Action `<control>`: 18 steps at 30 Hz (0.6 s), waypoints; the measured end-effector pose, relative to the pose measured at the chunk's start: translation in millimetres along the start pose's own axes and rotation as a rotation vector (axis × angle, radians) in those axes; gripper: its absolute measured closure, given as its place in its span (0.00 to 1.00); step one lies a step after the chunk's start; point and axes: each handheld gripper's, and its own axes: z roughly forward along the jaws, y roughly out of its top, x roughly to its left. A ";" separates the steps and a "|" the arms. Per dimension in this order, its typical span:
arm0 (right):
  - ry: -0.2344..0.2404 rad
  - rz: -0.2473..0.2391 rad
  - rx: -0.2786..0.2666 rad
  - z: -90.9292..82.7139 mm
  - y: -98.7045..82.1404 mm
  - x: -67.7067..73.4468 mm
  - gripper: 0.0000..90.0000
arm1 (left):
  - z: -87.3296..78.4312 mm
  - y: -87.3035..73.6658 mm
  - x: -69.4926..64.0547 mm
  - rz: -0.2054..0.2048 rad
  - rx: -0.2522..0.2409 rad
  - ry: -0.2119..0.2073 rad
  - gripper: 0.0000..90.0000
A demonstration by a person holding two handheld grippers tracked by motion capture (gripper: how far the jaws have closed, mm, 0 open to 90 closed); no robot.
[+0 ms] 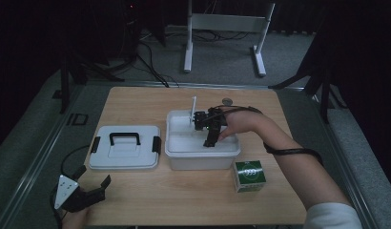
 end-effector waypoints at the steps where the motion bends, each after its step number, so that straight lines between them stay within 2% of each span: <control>1: 0.001 -0.004 -0.003 1.5 1.9 -1.8 0.30 | 0.0 0.0 -0.1 0.000 0.000 0.001 0.02; 4: 0.004 -0.002 0.005 5.6 6.5 -6.9 0.34 | 0.0 0.1 -0.2 0.002 0.000 0.001 0.02; 6: -0.001 -0.007 0.013 8.0 9.1 -11.2 0.41 | 0.0 0.0 0.1 0.001 0.000 -0.001 0.02; 8: 0.003 -0.019 0.010 9.5 11.6 -14.8 0.52 | 0.0 0.0 0.2 0.001 0.001 -0.004 0.02; 9: 0.009 -0.026 0.011 10.5 12.9 -15.7 0.53 | 0.1 0.1 0.2 -0.001 0.001 -0.004 0.02; 10: 0.007 -0.033 0.009 11.6 14.4 -16.2 0.58 | 0.2 0.0 0.1 0.000 0.000 -0.004 0.02; 11: 0.005 -0.039 0.013 12.7 16.0 -17.2 0.65 | 0.1 0.0 0.1 0.001 0.001 -0.005 0.02; 12: 0.018 -0.049 0.027 16.3 18.8 -17.9 0.68 | 0.2 0.1 0.2 0.001 0.001 -0.005 0.02; 18: 0.007 -0.075 0.055 23.7 21.9 -19.3 0.77 | -0.4 -0.1 0.5 0.003 -0.002 -0.020 0.02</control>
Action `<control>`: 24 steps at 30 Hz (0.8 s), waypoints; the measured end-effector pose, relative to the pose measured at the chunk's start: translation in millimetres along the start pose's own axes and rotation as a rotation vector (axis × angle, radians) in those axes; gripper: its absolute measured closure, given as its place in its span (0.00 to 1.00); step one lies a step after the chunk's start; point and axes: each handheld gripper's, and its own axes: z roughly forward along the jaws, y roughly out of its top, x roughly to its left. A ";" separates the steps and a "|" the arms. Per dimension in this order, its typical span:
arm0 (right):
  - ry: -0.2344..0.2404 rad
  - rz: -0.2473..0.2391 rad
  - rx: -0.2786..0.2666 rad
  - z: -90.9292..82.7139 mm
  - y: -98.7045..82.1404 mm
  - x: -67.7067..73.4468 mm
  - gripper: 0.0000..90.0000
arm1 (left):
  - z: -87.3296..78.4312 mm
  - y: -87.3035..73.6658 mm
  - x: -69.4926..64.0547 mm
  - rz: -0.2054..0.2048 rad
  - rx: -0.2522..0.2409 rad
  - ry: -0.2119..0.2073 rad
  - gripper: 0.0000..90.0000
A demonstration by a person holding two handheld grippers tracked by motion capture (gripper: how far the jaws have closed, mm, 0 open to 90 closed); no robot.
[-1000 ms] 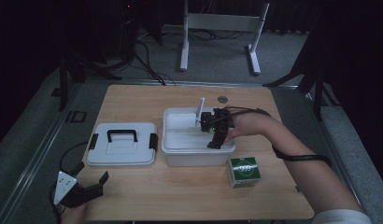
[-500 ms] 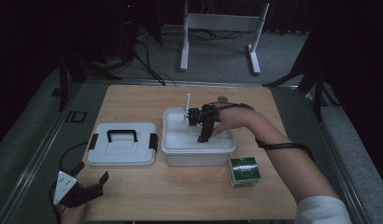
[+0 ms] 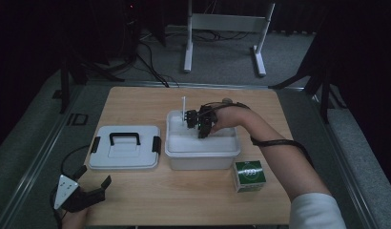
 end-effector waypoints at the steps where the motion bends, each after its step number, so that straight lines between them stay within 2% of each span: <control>1: -0.012 -0.007 -0.007 -0.5 0.8 0.5 0.81 | 0.0 0.0 0.2 0.001 0.001 -0.002 0.02; 3: 0.010 -0.016 -0.006 0.3 2.9 2.4 0.87 | 0.1 0.1 0.3 -0.001 0.001 -0.004 0.02; 5: 0.004 -0.019 -0.004 0.6 4.2 2.7 0.96 | 0.2 0.1 0.2 -0.001 0.002 -0.003 0.02; 6: 0.000 -0.014 0.002 1.0 4.6 1.2 0.97 | 0.2 0.1 0.1 0.001 0.003 -0.002 0.02; 9: 0.025 -0.015 0.004 1.2 5.0 -2.1 0.98 | 0.4 0.1 -0.4 0.003 0.003 0.000 0.02; 15: 0.042 -0.025 0.016 -0.2 6.0 -4.3 0.99 | 1.0 0.4 -0.2 -0.001 0.007 0.000 0.02; 24: 0.009 -0.023 0.012 -10.1 3.5 -5.9 0.99 | 1.0 0.2 0.0 -0.010 0.003 0.002 0.02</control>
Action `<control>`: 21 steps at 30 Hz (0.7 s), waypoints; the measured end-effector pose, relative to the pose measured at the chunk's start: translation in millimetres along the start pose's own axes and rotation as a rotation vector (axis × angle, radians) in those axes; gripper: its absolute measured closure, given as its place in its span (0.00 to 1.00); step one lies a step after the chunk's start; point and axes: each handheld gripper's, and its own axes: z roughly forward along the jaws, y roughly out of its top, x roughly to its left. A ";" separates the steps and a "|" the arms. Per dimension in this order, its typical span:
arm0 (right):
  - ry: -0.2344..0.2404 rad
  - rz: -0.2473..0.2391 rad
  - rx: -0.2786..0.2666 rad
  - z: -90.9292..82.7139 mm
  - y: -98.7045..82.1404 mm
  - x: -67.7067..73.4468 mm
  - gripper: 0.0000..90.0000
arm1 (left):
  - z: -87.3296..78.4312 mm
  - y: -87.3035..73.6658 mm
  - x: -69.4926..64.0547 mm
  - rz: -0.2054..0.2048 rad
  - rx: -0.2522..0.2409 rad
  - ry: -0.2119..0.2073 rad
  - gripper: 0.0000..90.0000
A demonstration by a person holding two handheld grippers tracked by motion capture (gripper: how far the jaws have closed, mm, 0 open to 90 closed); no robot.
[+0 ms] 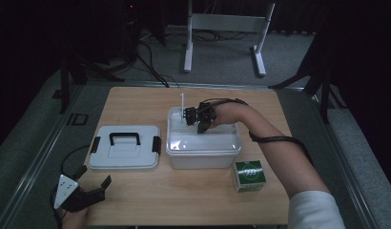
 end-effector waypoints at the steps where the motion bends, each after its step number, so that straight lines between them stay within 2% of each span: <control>1: -0.002 0.000 -0.002 -2.7 -0.6 0.0 0.99 | 0.0 0.0 -0.1 0.001 0.000 -0.001 0.02; 6: -0.010 0.021 -0.049 -25.8 -1.8 2.2 0.99 | 0.1 0.1 0.1 0.001 0.002 -0.001 0.02; 12: -0.034 0.012 -0.054 -49.5 0.4 16.8 0.99 | 0.1 0.3 0.0 0.004 0.005 -0.001 0.02; 18: -0.048 0.008 -0.058 -60.7 0.0 34.0 0.99 | 0.2 0.4 -0.1 0.006 0.007 -0.001 0.02; 21: -0.024 0.000 -0.062 -62.5 1.0 47.9 0.99 | 0.3 0.4 -0.1 0.004 0.008 0.000 0.02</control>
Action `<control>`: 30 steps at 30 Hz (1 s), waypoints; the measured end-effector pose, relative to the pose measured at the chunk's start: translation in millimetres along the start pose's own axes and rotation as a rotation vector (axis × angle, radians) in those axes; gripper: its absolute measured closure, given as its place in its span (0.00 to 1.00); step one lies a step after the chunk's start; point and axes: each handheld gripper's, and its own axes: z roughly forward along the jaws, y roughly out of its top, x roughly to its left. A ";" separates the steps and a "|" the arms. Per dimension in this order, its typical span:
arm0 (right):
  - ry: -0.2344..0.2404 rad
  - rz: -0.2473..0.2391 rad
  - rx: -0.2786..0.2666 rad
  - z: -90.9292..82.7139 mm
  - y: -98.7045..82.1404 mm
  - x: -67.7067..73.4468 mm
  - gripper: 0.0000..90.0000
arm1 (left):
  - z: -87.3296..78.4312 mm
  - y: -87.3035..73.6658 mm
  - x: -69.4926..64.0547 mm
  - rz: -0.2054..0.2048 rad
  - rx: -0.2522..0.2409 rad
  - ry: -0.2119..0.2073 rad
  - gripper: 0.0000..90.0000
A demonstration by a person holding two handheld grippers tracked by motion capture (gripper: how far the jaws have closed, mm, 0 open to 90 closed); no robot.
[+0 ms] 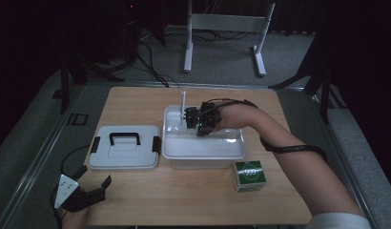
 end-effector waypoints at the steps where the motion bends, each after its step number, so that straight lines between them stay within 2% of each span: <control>1: -0.001 -0.001 0.003 -0.2 0.7 5.0 0.99 | 0.0 0.0 0.0 0.000 0.000 0.000 0.02; 8: 0.028 0.007 -0.021 -0.2 2.6 45.6 0.99 | 0.3 0.2 0.2 0.000 0.004 -0.003 0.02; 9: 0.037 0.002 -0.025 0.1 4.0 58.6 0.99 | 0.3 0.2 0.1 0.000 0.004 0.000 0.02; 10: 0.037 0.002 -0.025 0.1 4.0 58.6 0.99 | 0.3 0.2 0.0 0.001 0.003 0.001 0.02; 11: 0.050 -0.012 -0.025 0.9 4.9 65.6 0.99 | 0.4 0.2 0.0 0.002 0.005 -0.001 0.02; 15: 0.043 -0.036 -0.031 5.0 10.8 91.6 0.99 | 0.6 0.3 -0.1 0.002 0.007 0.000 0.02; 19: 0.085 -0.051 -0.043 14.3 15.2 115.4 0.99 | 0.6 0.3 -0.4 0.002 0.007 0.005 0.02; 23: 0.099 -0.051 -0.031 29.7 19.3 132.7 0.99 | 0.3 0.2 -0.4 0.004 0.007 0.010 0.02; 24: 0.108 -0.060 -0.028 34.5 20.3 135.6 0.99 | 0.3 0.2 -0.3 0.004 0.007 0.009 0.02; 25: 0.131 -0.047 -0.034 44.3 21.6 138.9 0.99 | 0.3 0.2 -0.1 0.004 0.007 0.007 0.02; 26: 0.131 -0.047 -0.034 44.3 21.6 138.9 0.99 | 0.2 0.2 0.0 0.003 0.007 0.007 0.02; 30: 0.120 -0.057 -0.015 65.3 25.0 141.2 0.99 | 0.3 0.2 -0.3 0.004 0.006 0.006 0.02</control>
